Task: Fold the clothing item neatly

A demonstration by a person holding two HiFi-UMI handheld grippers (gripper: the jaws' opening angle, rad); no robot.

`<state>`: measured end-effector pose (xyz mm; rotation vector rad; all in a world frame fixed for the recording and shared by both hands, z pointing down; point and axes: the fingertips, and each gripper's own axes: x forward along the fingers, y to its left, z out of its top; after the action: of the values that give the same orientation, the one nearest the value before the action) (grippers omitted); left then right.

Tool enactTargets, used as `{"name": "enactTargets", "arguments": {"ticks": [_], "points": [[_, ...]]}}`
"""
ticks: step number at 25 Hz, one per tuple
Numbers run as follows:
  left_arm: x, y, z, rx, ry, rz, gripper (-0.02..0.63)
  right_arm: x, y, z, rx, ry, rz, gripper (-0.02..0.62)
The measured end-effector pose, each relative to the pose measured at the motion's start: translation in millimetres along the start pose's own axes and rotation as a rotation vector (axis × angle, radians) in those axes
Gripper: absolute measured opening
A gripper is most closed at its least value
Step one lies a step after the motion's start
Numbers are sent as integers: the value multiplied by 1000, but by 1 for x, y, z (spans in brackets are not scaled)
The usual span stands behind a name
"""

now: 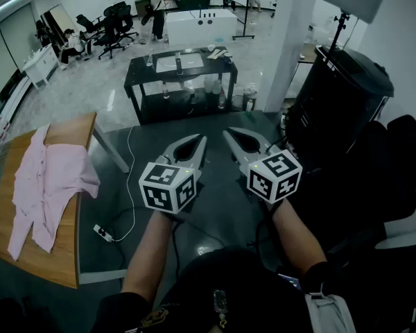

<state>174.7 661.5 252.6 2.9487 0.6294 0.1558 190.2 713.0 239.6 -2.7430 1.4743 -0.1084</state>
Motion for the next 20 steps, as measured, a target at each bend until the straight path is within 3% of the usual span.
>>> {"name": "enactTargets", "arguments": {"ticks": [20], "points": [[-9, 16, -1, -7, -11, 48, 8, 17, 11, 0, -17, -10, 46, 3]]}}
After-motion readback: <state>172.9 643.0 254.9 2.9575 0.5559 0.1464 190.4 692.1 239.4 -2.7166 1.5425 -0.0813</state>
